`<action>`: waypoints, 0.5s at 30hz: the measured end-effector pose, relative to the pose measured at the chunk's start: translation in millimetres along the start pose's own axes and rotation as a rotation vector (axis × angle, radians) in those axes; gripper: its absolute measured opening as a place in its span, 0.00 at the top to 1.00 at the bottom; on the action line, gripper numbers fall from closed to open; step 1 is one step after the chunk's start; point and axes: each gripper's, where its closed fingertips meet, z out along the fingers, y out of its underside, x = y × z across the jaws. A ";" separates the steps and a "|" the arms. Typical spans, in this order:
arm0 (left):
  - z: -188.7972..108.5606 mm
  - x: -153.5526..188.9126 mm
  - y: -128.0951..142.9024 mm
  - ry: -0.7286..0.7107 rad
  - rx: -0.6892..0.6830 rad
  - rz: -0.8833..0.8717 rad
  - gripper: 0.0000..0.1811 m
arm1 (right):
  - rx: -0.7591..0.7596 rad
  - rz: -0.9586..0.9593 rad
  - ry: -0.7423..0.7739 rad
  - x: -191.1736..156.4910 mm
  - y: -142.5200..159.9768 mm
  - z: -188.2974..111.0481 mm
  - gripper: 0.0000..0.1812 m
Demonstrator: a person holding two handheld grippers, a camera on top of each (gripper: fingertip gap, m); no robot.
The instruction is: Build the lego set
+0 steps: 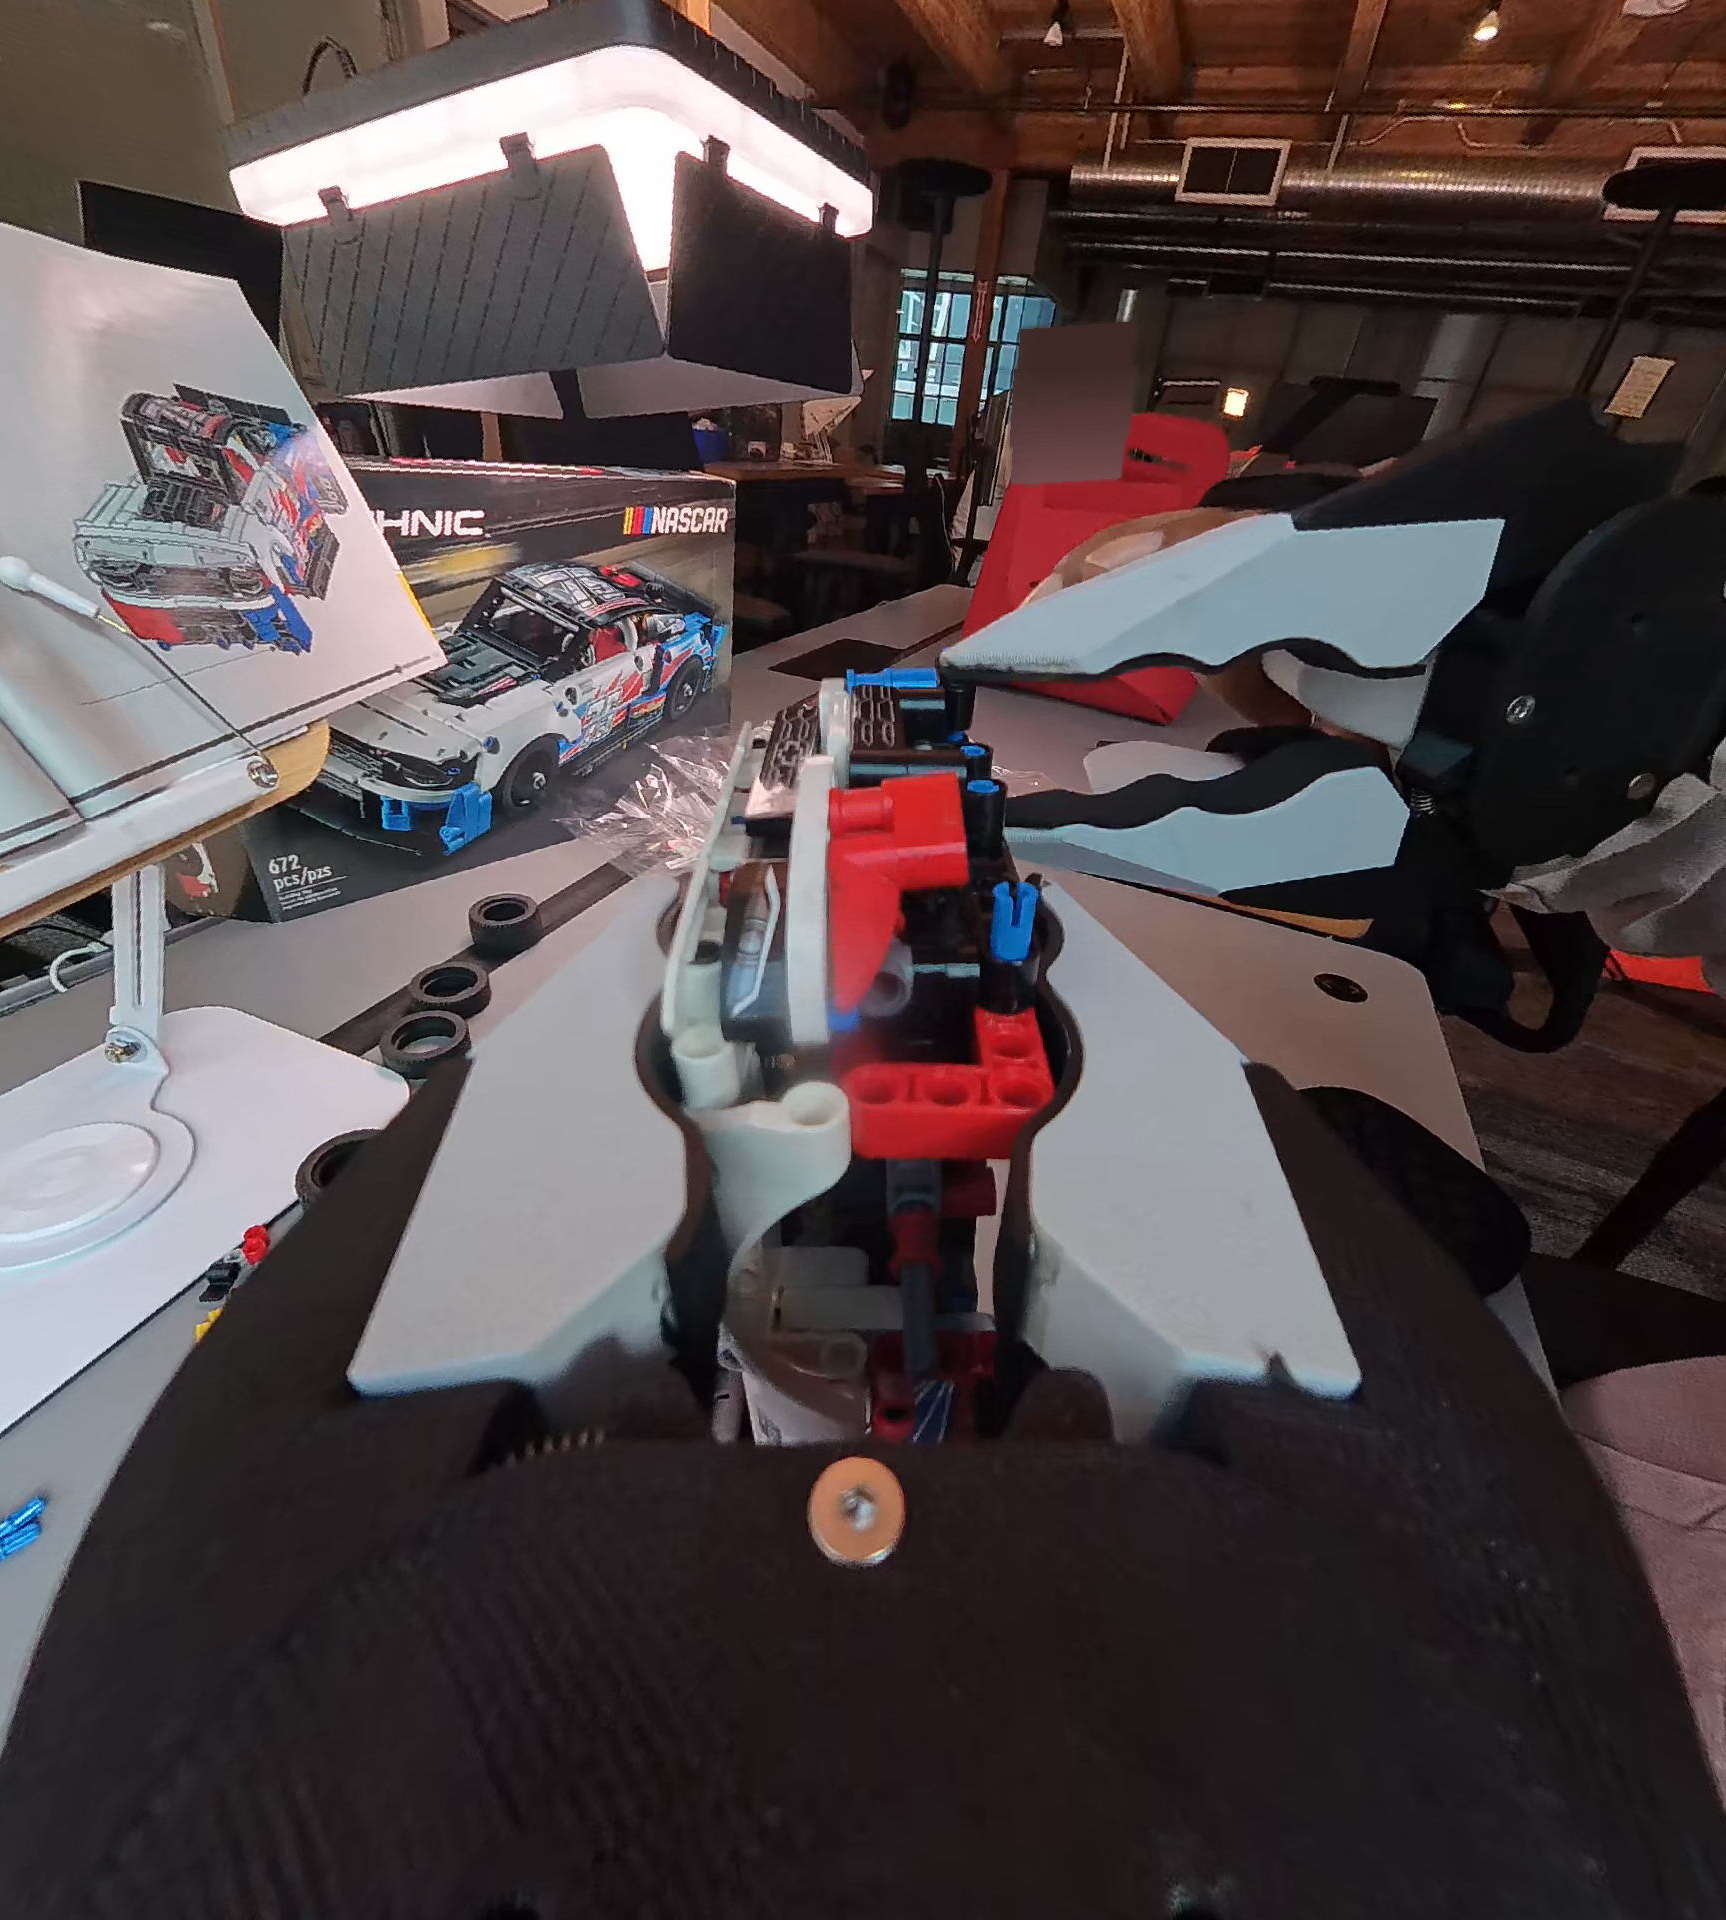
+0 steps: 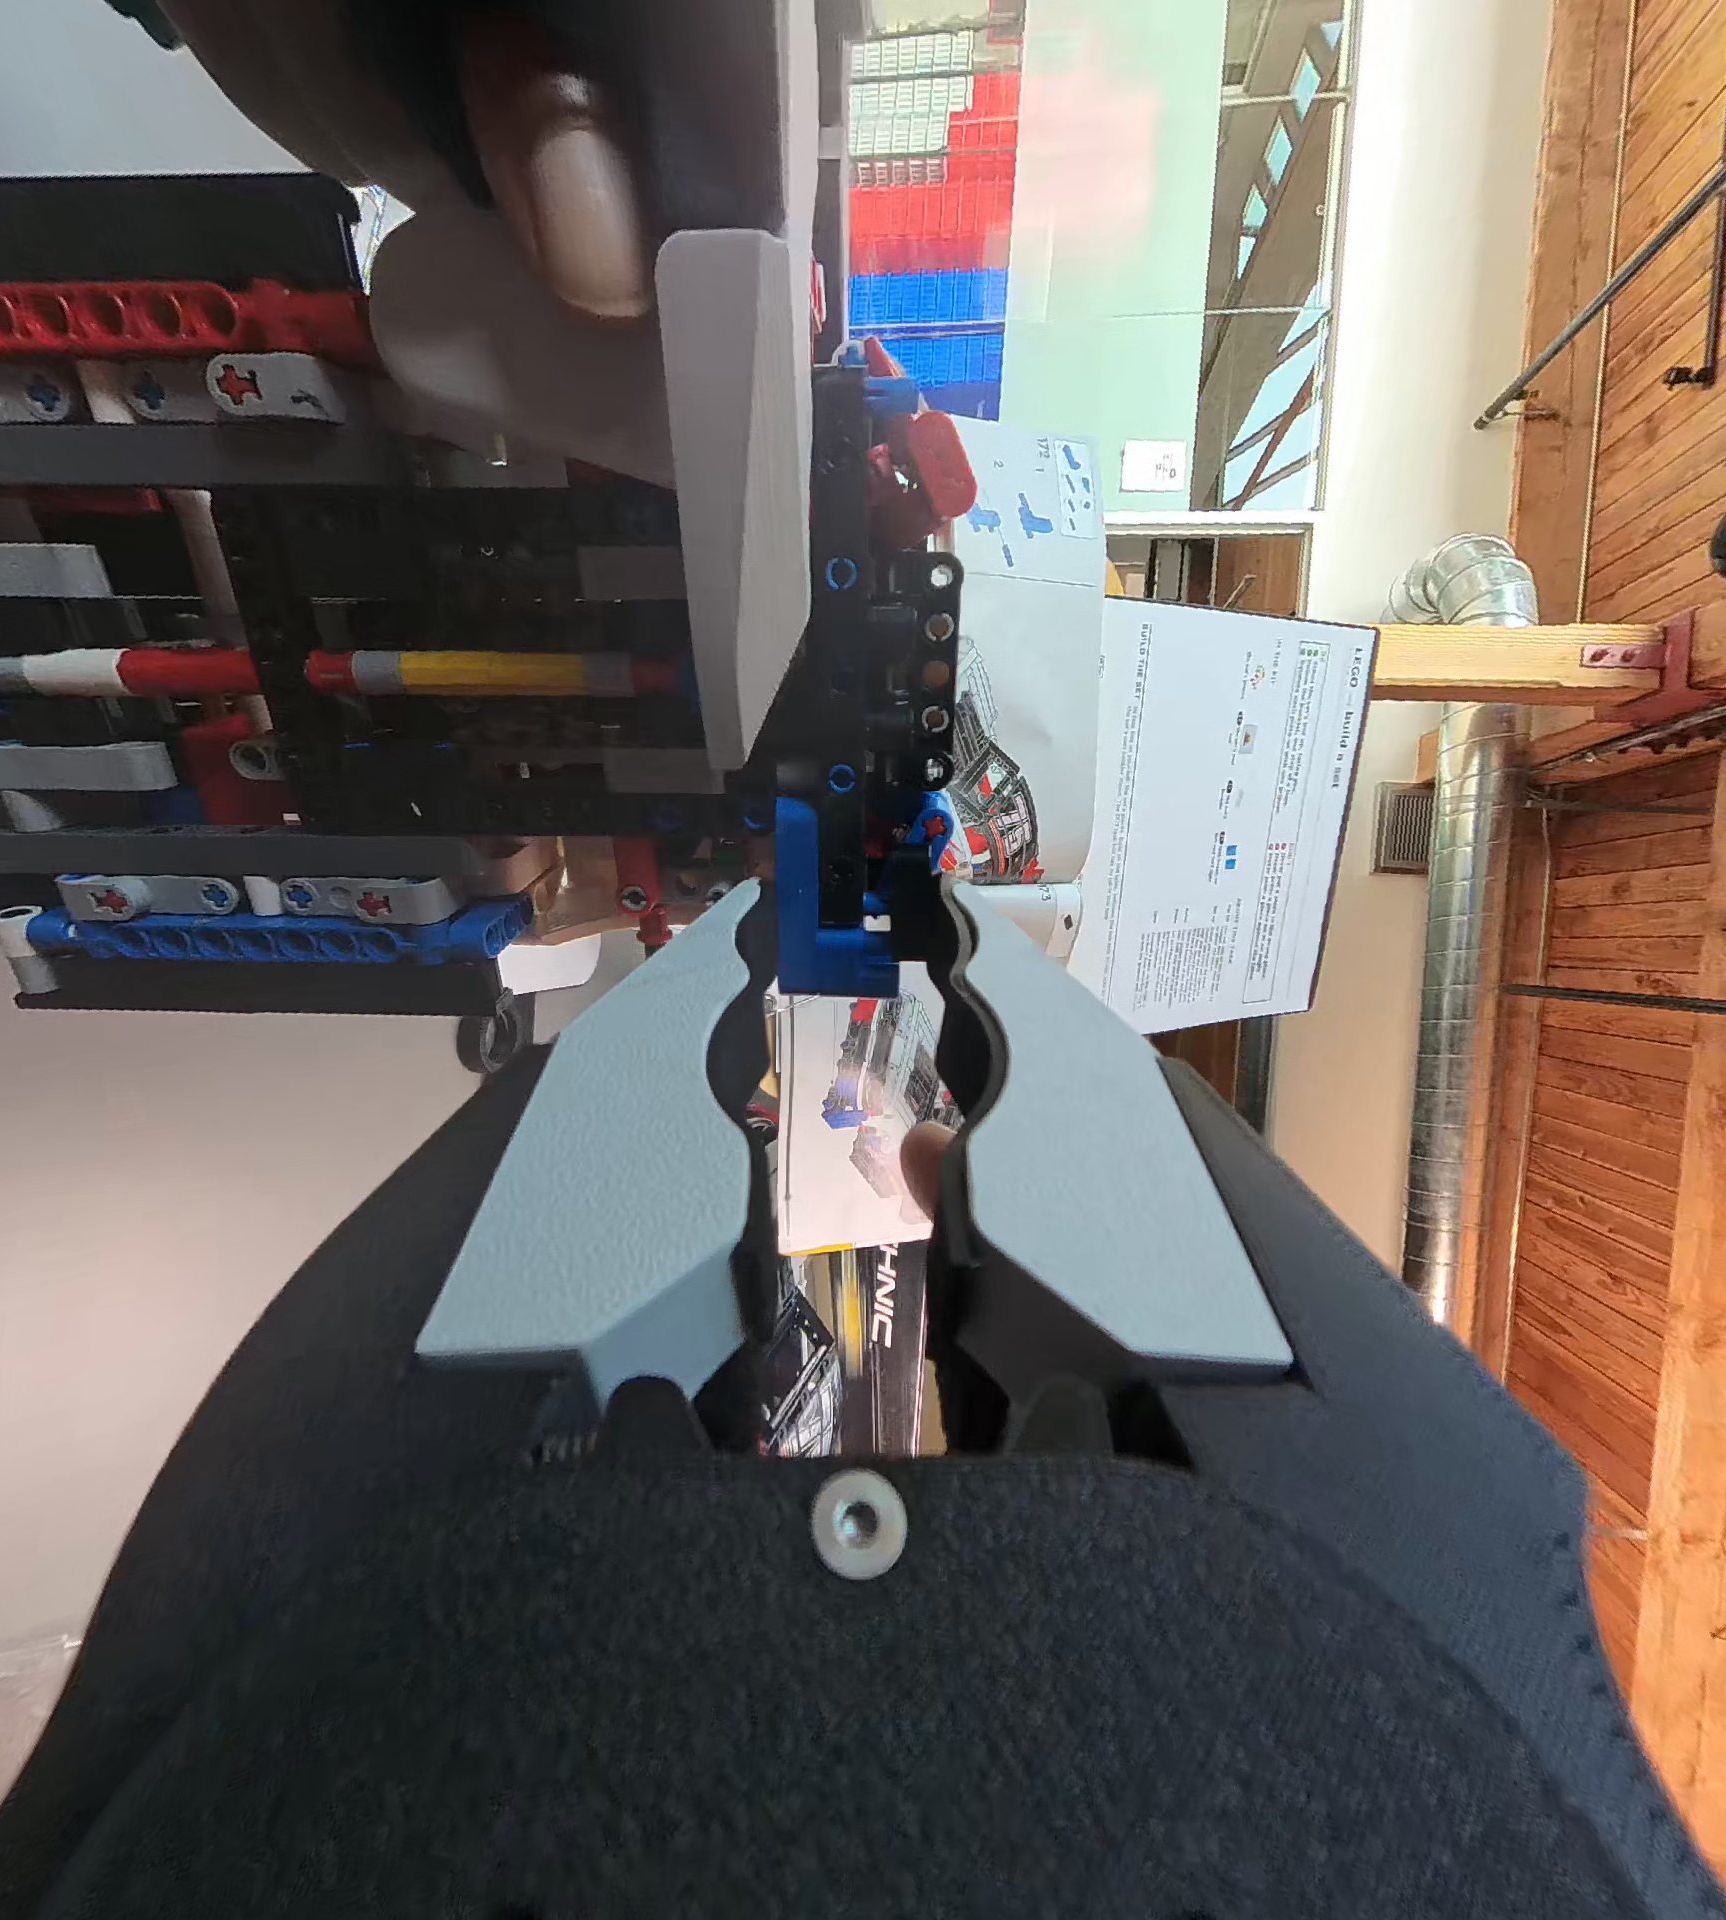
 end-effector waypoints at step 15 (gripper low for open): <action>-1.3 -0.2 0.0 0.022 0.003 0.000 0.67 | 0.079 0.140 -0.036 0.2 -2.8 -4.6 0.86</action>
